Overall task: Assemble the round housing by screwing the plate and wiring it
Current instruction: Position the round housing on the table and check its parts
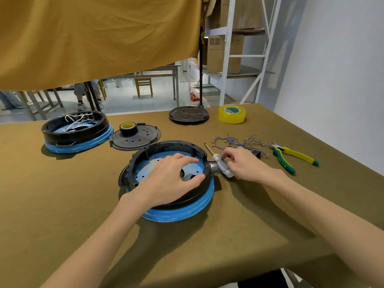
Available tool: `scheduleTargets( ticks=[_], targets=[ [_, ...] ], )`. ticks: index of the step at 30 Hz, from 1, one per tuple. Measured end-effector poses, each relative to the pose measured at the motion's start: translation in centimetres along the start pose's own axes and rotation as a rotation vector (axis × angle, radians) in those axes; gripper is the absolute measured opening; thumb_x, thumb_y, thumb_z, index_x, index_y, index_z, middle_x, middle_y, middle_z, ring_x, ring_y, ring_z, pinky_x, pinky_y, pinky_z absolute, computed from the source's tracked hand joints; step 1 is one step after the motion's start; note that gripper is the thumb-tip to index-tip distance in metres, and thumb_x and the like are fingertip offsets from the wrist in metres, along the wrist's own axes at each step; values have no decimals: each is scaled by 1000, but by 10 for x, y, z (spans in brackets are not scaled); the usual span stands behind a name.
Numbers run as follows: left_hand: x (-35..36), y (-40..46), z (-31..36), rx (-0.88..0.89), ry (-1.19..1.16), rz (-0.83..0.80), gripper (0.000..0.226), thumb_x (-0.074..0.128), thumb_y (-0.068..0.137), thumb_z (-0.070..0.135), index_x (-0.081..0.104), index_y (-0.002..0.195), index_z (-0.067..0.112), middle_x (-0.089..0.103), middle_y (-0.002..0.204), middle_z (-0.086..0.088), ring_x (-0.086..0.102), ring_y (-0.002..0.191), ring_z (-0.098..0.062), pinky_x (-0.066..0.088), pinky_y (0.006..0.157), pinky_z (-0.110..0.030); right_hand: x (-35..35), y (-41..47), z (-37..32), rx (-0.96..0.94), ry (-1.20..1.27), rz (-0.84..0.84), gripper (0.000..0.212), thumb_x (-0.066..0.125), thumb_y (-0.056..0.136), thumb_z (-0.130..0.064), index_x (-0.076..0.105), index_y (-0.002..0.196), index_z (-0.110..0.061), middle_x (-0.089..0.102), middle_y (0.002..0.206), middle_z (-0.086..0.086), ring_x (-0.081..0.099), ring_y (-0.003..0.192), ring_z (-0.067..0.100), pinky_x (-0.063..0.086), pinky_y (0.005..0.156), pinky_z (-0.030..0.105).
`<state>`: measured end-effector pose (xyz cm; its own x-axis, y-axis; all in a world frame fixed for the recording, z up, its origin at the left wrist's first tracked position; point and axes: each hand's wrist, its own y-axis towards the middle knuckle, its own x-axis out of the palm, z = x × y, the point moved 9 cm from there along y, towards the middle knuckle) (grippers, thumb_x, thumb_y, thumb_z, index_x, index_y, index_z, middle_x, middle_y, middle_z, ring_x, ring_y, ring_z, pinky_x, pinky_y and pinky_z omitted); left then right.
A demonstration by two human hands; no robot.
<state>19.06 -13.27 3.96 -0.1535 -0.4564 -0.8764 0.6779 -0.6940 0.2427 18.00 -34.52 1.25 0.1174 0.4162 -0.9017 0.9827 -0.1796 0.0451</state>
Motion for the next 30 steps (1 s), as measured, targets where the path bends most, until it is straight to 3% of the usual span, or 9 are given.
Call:
scheduleTargets(
  ticks=[4, 7, 10, 13, 16, 20, 23, 25, 30],
  targets=[
    [-42, -6, -9, 2, -317, 301, 40, 50, 92, 60, 67, 119, 37, 62, 119, 25, 52, 118, 7, 41, 102, -27, -28, -10, -27, -25, 119, 282, 31, 46, 104, -34, 69, 116, -16, 62, 115, 8, 56, 103, 20, 38, 81, 32],
    [-76, -7, -60, -193, -353, 482, 27, 54, 101, 35, 66, 123, 28, 65, 122, 14, 57, 113, 4, 50, 99, -31, -8, 4, -54, 66, 152, 39, 61, 51, 93, -64, 61, 126, -14, 59, 107, -1, 57, 97, 20, 46, 81, 36],
    [-62, -10, -122, -523, -389, 298, 38, 53, 104, 23, 57, 142, 16, 62, 136, -3, 58, 124, -19, 48, 104, -39, 11, 17, -66, 114, 37, -111, 28, 64, 94, -39, 61, 94, -11, 50, 75, 3, 49, 65, 21, 38, 58, 32],
    [-40, -19, -140, -599, -507, 151, 21, 49, 107, 28, 71, 109, 27, 72, 103, 2, 68, 100, -19, 56, 83, -35, 17, 24, -61, 165, 6, -99, 24, 63, 91, -19, 49, 75, -11, 48, 63, 2, 43, 50, 18, 30, 42, 25],
    [-40, -15, -141, -593, -447, 141, 26, 46, 108, 29, 69, 100, 20, 72, 97, -10, 69, 91, -25, 58, 78, -42, 19, 28, -59, 177, 7, -136, 15, 59, 93, -15, 55, 82, -7, 64, 64, 7, 60, 42, 16, 43, 38, 21],
    [-36, -33, -135, -638, -403, 225, 28, 43, 108, 30, 66, 101, 16, 68, 88, -7, 65, 79, -22, 50, 60, -31, 17, 40, -64, 132, -25, -201, 20, 60, 96, -19, 64, 104, -2, 60, 76, 8, 58, 61, 21, 44, 52, 30],
    [-25, -51, -124, -696, -370, 284, 32, 37, 109, 33, 56, 125, 13, 62, 112, -8, 61, 103, -25, 55, 85, -41, 17, 52, -73, 60, -36, -266, 28, 60, 97, -22, 67, 114, 0, 57, 82, 9, 52, 72, 23, 40, 63, 35],
    [-20, -60, -115, -736, -332, 290, 38, 34, 109, 34, 45, 139, 14, 47, 134, -10, 44, 125, -29, 41, 107, -47, 19, 59, -81, 7, -52, -307, 20, 59, 100, -23, 69, 110, -9, 64, 88, 6, 58, 75, 19, 45, 63, 30],
    [-12, -73, -116, -692, -503, 153, 56, 55, 101, 42, 36, 151, 24, 41, 144, -6, 44, 133, -26, 42, 112, -50, 25, 70, -90, -71, -68, -355, 18, 56, 103, -26, 67, 113, -16, 70, 106, 7, 67, 100, 25, 56, 82, 37]
  ],
)
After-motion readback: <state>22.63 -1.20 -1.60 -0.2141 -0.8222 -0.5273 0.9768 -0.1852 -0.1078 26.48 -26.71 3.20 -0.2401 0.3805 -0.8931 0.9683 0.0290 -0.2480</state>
